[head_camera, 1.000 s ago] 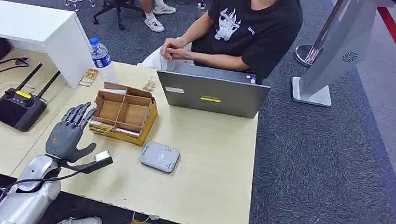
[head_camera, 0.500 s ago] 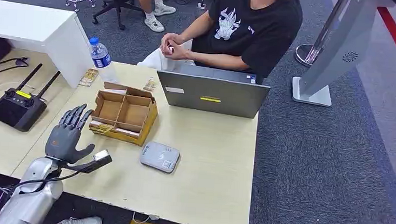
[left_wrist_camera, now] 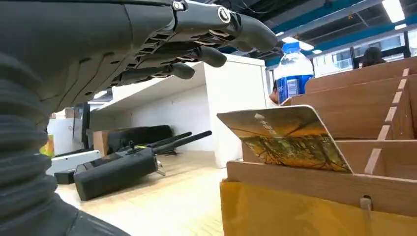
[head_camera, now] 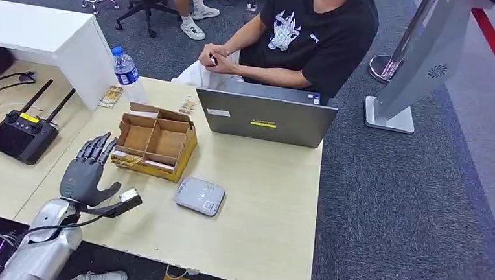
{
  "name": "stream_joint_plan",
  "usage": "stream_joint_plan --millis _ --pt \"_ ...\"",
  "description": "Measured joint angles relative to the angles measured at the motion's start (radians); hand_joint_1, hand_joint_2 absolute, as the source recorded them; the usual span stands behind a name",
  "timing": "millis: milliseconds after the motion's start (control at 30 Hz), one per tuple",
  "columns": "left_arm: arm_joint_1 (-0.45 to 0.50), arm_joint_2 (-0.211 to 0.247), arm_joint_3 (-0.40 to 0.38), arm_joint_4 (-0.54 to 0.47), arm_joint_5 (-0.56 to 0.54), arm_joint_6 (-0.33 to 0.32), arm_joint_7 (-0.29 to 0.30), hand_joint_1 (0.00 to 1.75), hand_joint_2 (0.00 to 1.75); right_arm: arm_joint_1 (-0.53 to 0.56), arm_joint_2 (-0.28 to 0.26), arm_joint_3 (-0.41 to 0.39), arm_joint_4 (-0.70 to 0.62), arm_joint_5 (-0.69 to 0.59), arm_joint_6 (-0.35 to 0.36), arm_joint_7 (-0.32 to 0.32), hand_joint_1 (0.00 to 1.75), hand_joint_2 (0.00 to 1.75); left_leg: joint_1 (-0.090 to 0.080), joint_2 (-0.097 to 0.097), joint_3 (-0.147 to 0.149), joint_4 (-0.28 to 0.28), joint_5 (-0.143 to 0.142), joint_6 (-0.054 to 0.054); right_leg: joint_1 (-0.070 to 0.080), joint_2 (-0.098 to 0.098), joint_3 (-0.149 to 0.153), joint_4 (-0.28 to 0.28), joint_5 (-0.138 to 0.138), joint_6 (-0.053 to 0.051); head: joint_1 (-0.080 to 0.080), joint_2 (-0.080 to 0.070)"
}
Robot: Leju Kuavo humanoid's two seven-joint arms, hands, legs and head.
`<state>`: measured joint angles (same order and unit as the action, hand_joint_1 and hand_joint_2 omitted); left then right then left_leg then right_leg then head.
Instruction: Pass the card to the sensor for recognition and then transmit it.
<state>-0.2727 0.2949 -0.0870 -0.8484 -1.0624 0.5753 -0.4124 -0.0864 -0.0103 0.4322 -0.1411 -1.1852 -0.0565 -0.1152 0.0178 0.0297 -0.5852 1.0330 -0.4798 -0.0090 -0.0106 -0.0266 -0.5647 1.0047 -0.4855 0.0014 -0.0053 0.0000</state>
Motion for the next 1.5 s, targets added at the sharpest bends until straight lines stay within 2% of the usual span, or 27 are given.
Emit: stream_joint_plan --millis 67,100,133,167,567,800,900,1033,1267,1500 --pt "-0.001 -0.003 0.0 0.0 0.0 0.0 0.0 0.0 1.75 0.0 0.0 0.001 0.0 0.0 0.0 0.0 0.0 1.75 0.0 0.0 0.0 0.0 0.0 0.0 0.0 0.0 0.0 0.0 0.0 0.0 0.0 0.0" --pt "-0.002 -0.005 0.0 0.002 -0.002 0.0 0.0 0.07 1.75 0.0 0.0 0.001 0.0 0.0 0.0 0.0 0.0 1.75 0.0 0.0 0.0 0.0 0.0 0.0 0.0 0.0 0.0 0.0 0.0 0.0 0.0 0.0" --pt "-0.003 -0.006 0.0 0.003 -0.003 0.0 0.0 0.66 1.75 0.0 0.0 0.002 0.0 0.0 0.0 0.0 0.0 1.75 0.0 0.0 0.0 0.0 0.0 0.0 0.0 0.0 0.0 0.0 0.0 0.0 0.0 0.0" --pt "-0.004 -0.008 0.0 0.004 -0.003 0.0 0.0 1.75 1.75 0.0 0.0 0.002 0.0 0.0 0.0 0.0 0.0 1.75 0.0 0.0 0.0 0.0 0.0 0.0 0.0 0.0 0.0 0.0 0.0 0.0 0.0 0.0" --pt "-0.005 -0.019 0.015 0.005 0.005 0.019 -0.01 1.75 1.75 -0.001 0.0 0.005 0.0 0.0 0.0 0.003 0.0 1.75 0.0 0.0 0.0 0.0 0.0 0.0 0.0 0.0 0.0 0.0 0.0 0.0 0.0 0.0" --pt "-0.009 -0.028 0.024 0.002 0.017 0.071 -0.032 1.75 1.75 -0.001 0.0 0.009 0.0 -0.003 -0.004 0.005 0.0 1.75 0.0 0.0 0.0 0.0 0.0 0.0 0.0 0.0 0.0 0.0 0.0 0.0 0.0 0.0" --pt "0.007 -0.037 0.038 -0.038 0.025 0.105 -0.046 1.75 1.75 -0.001 0.0 0.01 0.0 -0.003 -0.008 0.007 0.0 1.75 0.0 0.0 0.0 0.0 0.0 0.0 0.0 0.0 0.0 0.0 0.0 0.0 0.0 0.0" --pt "0.02 -0.05 0.07 -0.117 0.028 0.111 -0.055 1.75 1.75 -0.001 0.0 0.011 0.0 -0.003 -0.01 0.007 0.0 1.75 0.0 0.0 0.0 0.0 0.0 0.0 0.0 0.0 0.0 0.0 0.0 0.0 0.0 0.0" --pt "-0.009 -0.056 0.106 -0.243 0.021 0.088 -0.028 1.75 1.75 -0.001 0.0 0.023 0.0 -0.003 -0.01 0.009 0.0 1.75 0.0 -0.001 0.0 0.0 0.001 0.0 0.0 -0.001 0.0 0.0 0.0 0.0 0.0 0.0" --pt "-0.121 -0.028 0.109 -0.248 -0.021 0.017 0.015 1.75 1.75 -0.007 0.0 0.038 0.0 0.0 -0.011 0.017 0.0 1.75 0.0 -0.001 0.0 0.0 0.001 0.0 0.0 -0.001 0.0 0.0 0.001 0.0 0.0 0.0"
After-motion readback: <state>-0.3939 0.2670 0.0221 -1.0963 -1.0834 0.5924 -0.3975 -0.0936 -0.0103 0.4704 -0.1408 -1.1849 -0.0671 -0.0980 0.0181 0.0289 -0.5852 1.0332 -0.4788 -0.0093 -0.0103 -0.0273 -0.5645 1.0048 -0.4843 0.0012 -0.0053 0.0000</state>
